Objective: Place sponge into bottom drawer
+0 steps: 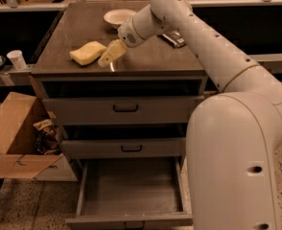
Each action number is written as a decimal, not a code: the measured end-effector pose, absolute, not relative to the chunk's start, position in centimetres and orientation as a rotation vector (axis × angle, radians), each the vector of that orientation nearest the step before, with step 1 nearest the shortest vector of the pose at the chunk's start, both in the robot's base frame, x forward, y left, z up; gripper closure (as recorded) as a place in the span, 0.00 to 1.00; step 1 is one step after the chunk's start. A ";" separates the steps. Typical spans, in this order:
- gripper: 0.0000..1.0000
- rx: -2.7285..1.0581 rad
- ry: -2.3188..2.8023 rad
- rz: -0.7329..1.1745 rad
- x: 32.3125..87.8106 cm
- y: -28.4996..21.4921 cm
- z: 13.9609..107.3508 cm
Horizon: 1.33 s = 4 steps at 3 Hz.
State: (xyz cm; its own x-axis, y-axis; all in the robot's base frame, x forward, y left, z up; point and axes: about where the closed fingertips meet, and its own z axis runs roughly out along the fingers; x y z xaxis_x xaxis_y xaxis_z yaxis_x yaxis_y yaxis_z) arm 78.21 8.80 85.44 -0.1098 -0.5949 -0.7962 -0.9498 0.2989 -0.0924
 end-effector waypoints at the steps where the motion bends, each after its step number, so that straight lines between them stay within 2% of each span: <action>1: 0.00 -1.371 1.809 0.640 78.9 10.7 84.5; 2: 0.00 -1.368 1.803 0.680 79.1 12.4 84.0; 4: 0.50 -1.380 1.784 0.754 78.9 15.7 83.2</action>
Offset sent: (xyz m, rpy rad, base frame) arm 0.0152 0.0480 -0.0125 0.0811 0.0618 0.0250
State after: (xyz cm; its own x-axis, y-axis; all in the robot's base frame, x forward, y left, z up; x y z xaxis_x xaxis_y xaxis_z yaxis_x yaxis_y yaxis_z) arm 78.91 15.70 83.16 -0.1423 -0.5305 -0.8357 -0.9690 0.2470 0.0082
